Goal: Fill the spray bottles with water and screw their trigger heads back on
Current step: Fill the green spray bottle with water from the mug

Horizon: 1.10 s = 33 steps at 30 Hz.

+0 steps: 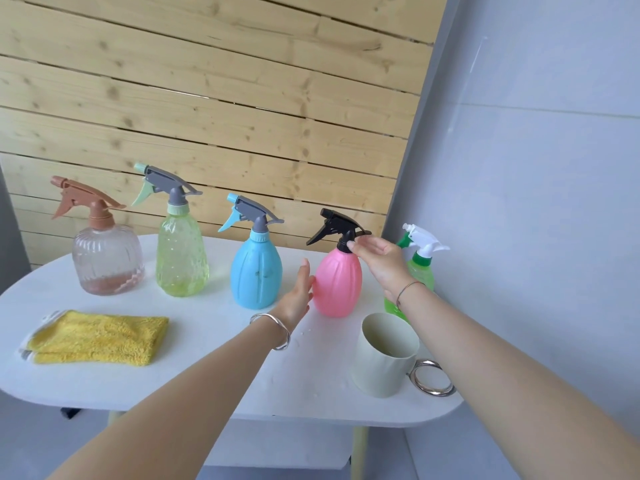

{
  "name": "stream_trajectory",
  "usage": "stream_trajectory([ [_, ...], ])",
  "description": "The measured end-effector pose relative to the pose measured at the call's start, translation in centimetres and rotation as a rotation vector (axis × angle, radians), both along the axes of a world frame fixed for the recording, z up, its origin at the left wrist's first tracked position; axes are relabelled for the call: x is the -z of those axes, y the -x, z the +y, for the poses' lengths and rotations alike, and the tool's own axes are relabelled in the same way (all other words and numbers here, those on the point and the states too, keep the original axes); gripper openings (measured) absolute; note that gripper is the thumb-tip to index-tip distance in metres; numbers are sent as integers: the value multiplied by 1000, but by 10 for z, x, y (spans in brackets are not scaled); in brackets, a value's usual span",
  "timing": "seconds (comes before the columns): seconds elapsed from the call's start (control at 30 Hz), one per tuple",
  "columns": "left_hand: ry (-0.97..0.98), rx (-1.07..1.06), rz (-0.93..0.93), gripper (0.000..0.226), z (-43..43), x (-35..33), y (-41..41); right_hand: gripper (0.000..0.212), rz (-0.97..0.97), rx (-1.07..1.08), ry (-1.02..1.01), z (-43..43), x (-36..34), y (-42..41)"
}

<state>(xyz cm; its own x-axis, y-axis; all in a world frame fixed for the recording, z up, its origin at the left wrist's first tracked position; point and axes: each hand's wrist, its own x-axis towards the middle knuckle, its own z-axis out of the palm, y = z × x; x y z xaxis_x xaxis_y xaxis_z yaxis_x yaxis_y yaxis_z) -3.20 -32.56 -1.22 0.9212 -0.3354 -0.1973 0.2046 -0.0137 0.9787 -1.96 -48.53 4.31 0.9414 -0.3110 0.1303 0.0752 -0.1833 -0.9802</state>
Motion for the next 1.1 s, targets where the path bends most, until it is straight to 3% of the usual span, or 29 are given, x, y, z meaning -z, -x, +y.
stream_trajectory([
  [0.07,-12,-44,-25,74,0,0,1,27,-30,89,74,-6,-8,13],
  [0.13,0,-94,-66,71,1,-2,2,16,-204,188,202,-16,-18,32],
  [0.23,18,-128,-141,67,-1,-10,5,33,-454,462,493,-43,-29,47],
  [0.33,28,-138,-176,64,-4,-14,8,84,-213,492,473,-77,-25,34],
  [0.4,25,-136,-173,63,-7,-12,10,97,-36,370,296,-87,-13,25],
  [0.47,24,-142,-157,64,-10,-12,12,80,37,289,134,-93,1,17],
  [0.5,24,-145,-147,65,-11,-12,12,58,41,279,121,-94,7,13],
  [0.57,25,-149,-129,67,-13,-14,14,17,24,307,202,-93,16,10],
  [0.6,31,-150,-122,67,-14,-16,15,13,5,324,235,-92,19,10],
  [0.8,42,-122,-123,62,-6,-35,30,25,-258,507,375,-69,-24,42],
  [0.87,26,-83,-137,74,-1,-46,39,22,-402,497,358,-50,-59,63],
  [0.97,-7,-53,-246,94,9,-74,64,17,-502,340,267,-22,-102,97],
  [1.1,26,88,-409,97,37,-103,103,28,-380,1,52,17,-114,143],
])
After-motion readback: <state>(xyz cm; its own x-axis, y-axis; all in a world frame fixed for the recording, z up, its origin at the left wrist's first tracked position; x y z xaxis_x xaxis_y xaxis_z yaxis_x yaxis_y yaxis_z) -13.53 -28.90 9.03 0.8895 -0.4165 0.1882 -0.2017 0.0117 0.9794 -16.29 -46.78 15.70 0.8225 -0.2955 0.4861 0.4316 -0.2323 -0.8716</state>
